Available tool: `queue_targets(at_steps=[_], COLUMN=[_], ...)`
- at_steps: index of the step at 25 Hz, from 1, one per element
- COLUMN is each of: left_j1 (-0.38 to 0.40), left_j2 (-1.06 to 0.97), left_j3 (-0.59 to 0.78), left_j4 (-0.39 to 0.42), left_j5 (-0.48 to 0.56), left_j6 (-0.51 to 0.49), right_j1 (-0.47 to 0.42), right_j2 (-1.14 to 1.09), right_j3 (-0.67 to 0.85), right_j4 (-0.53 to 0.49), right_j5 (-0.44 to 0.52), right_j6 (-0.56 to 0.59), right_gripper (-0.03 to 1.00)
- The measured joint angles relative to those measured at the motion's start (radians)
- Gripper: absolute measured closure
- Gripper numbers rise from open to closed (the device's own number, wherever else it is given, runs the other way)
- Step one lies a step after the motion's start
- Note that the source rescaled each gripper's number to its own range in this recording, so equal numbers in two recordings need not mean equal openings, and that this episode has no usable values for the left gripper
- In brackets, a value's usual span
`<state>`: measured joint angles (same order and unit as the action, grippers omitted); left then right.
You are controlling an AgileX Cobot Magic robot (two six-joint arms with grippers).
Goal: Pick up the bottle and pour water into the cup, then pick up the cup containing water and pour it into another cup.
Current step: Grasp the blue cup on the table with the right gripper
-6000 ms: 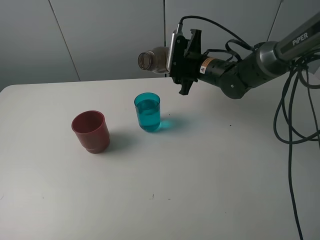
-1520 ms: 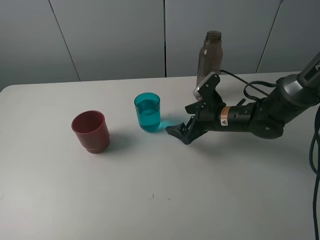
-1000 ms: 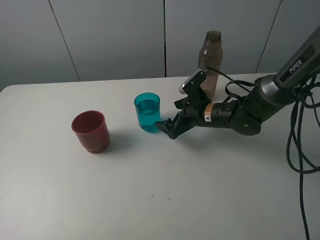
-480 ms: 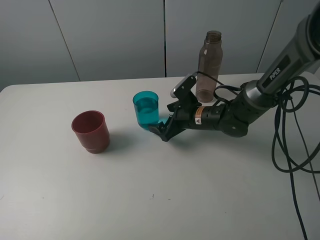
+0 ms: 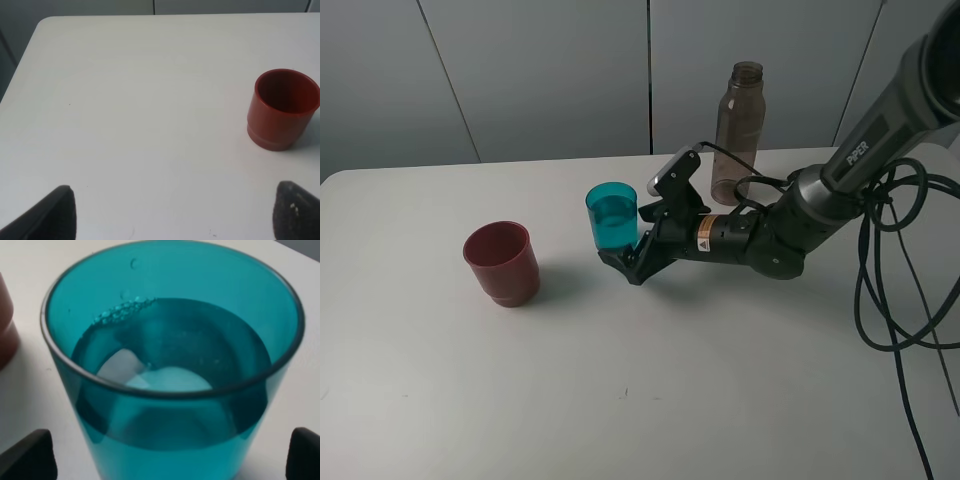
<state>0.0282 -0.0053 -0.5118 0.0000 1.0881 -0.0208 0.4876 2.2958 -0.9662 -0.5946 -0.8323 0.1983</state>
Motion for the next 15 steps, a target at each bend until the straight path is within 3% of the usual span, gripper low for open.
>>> queue_targets(at_steps=[15], left_j1=[0.0], left_j2=[0.0], left_j3=[0.0], left_j4=[0.0], left_j5=[0.0], left_j6=[0.004], right_j1=[0.0], right_j2=[0.0], right_j3=[-0.028], right_j4=[0.037], right_j5=[-0.007], right_j6=[-0.008], right_gripper=[-0.03])
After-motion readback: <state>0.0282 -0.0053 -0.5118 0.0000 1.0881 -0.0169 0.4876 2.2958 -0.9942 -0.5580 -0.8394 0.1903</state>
